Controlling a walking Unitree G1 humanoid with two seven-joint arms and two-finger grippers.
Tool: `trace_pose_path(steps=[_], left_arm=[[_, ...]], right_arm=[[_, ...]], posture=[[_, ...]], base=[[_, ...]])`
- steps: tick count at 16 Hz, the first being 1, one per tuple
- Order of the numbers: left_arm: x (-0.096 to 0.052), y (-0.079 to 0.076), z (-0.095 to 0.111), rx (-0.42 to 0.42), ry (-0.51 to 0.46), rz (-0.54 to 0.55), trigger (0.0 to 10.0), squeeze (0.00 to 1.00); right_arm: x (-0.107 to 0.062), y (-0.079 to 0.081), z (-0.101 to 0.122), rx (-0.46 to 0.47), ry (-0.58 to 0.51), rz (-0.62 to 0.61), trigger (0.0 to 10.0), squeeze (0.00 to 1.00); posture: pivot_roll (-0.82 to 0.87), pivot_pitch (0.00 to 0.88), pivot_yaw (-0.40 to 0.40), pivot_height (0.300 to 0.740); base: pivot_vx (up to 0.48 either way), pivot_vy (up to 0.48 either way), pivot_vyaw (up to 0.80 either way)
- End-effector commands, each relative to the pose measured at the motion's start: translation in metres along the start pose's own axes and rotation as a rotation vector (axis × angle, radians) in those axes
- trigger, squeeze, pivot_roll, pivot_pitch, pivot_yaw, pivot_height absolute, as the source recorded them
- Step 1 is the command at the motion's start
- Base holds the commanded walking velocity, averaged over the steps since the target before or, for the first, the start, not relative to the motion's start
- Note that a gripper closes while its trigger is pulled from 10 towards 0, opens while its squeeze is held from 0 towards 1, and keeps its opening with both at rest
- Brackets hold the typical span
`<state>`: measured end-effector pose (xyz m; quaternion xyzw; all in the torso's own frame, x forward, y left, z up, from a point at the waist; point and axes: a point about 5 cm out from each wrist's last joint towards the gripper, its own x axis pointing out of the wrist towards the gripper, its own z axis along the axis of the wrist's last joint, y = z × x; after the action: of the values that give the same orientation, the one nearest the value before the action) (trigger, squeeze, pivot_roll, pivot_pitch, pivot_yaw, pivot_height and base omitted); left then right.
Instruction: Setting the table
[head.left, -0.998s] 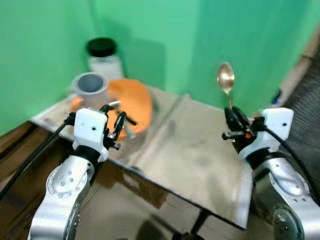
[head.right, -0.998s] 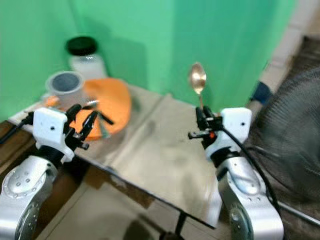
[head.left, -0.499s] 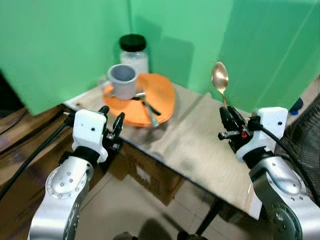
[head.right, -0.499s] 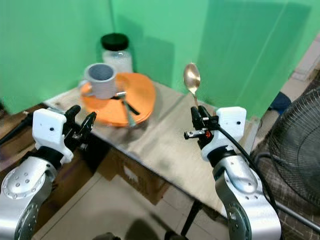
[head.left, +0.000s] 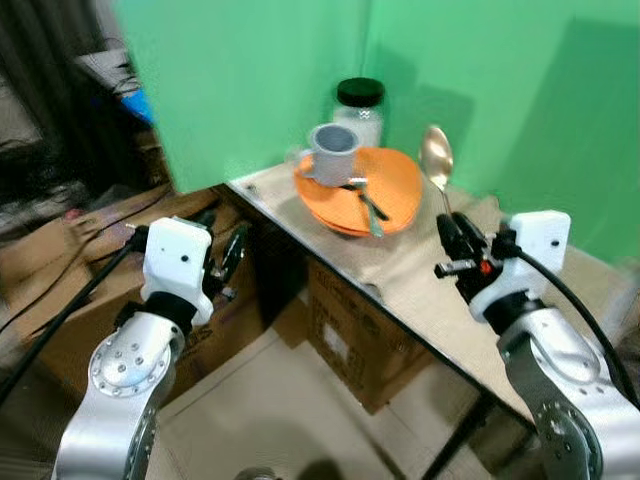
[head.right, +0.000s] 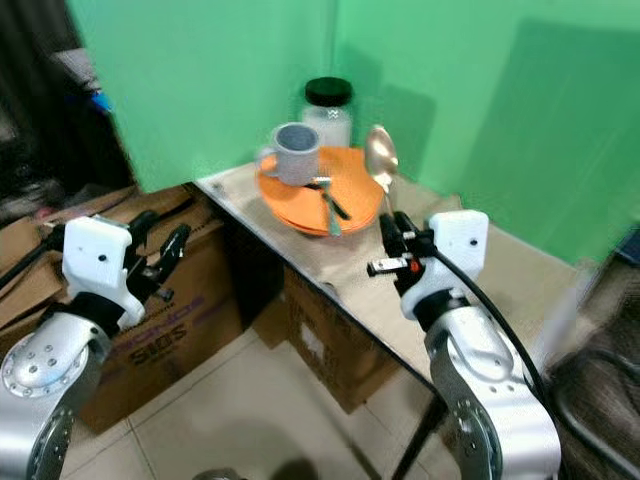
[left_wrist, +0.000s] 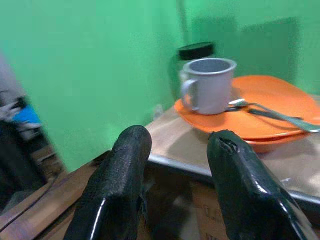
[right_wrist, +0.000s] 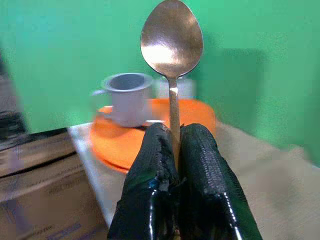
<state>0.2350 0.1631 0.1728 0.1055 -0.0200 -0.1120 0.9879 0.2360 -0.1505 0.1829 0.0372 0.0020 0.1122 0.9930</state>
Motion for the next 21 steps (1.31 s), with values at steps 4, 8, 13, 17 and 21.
trace_pose_path(steps=[4, 8, 13, 17, 21], left_arm=[[0.004, -0.004, -0.002, 0.009, 0.011, -0.025, 10.0, 0.00], [0.006, -0.003, -0.003, -0.008, 0.018, -0.017, 10.0, 0.00], [0.006, 0.000, -0.003, 0.008, 0.011, 0.009, 10.0, 0.00], [0.008, 0.002, -0.002, 0.009, 0.001, 0.028, 10.0, 0.00], [0.010, 0.003, -0.002, -0.004, 0.000, 0.042, 10.0, 0.00]], right_arm=[[-0.002, -0.016, 0.005, -0.013, -0.027, -0.133, 10.0, 0.00], [-0.002, -0.031, 0.001, -0.013, 0.015, -0.253, 10.0, 0.00], [0.003, -0.022, 0.003, -0.041, 0.024, -0.216, 10.0, 0.00], [0.011, -0.019, 0.002, -0.068, 0.042, -0.219, 10.0, 0.00], [0.013, -0.017, 0.000, -0.073, 0.060, -0.224, 10.0, 0.00]], posture=[[-0.03, 0.000, 0.018, 0.740], [-0.03, 0.000, 0.020, 0.740], [-0.03, 0.000, 0.015, 0.740], [-0.02, 0.000, 0.013, 0.740], [-0.03, 0.000, 0.016, 0.740]], base=[[0.000, 0.000, -0.80], [0.000, 0.000, -0.80], [0.000, 0.000, -0.80], [0.000, 0.000, -0.80], [0.000, 0.000, -0.80]])
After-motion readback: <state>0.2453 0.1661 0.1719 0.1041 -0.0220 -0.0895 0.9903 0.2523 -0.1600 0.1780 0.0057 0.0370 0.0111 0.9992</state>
